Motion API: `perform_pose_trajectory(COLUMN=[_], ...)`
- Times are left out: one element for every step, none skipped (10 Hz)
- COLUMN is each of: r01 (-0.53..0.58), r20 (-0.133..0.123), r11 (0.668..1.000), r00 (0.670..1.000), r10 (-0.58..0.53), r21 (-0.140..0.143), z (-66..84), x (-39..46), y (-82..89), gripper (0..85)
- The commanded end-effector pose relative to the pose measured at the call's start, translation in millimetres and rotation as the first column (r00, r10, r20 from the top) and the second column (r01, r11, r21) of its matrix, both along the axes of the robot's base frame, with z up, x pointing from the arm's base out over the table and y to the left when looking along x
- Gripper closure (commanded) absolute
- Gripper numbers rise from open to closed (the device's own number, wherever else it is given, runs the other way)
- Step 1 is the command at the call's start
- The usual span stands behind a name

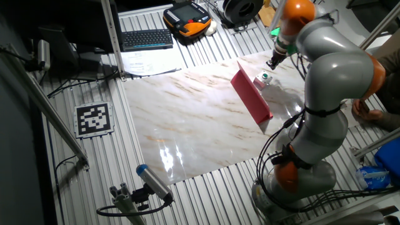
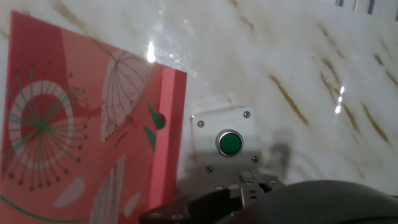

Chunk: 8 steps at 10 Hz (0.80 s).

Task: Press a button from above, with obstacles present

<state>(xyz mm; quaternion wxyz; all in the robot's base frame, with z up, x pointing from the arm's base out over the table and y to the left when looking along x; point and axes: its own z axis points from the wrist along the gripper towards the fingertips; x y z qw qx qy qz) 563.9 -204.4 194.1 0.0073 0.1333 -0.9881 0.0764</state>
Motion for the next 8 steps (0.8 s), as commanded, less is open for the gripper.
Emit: perform_pose_trajectory(r01=[0.018, 0.024, 0.029, 0.026, 0.028, 0.029, 0.026, 0.024], r20=[0.012, 0.021, 0.035, 0.044, 0.042, 0.047, 0.053, 0.055], r11=[0.999, 0.999, 1.000, 1.000, 0.999, 0.999, 0.999, 0.999], r00=[1.000, 1.000, 0.999, 0.999, 0.999, 0.998, 0.998, 0.998], r10=[-0.017, -0.023, -0.029, -0.027, -0.029, -0.030, -0.028, -0.026], r21=[-0.030, -0.027, -0.003, 0.003, 0.020, 0.025, 0.024, 0.028], z=[0.3, 0.3, -9.1, -19.4, -27.9, -32.3, -36.4, -40.5], x=[0.0, 0.0, -1.2, -1.5, -0.5, 3.3, 8.7, 13.7], y=[-0.1, -0.1, -6.3, -11.6, -16.6, -17.9, -19.4, -19.9], gripper=[68.0, 51.0, 51.0, 51.0, 51.0, 51.0, 51.0, 51.0])
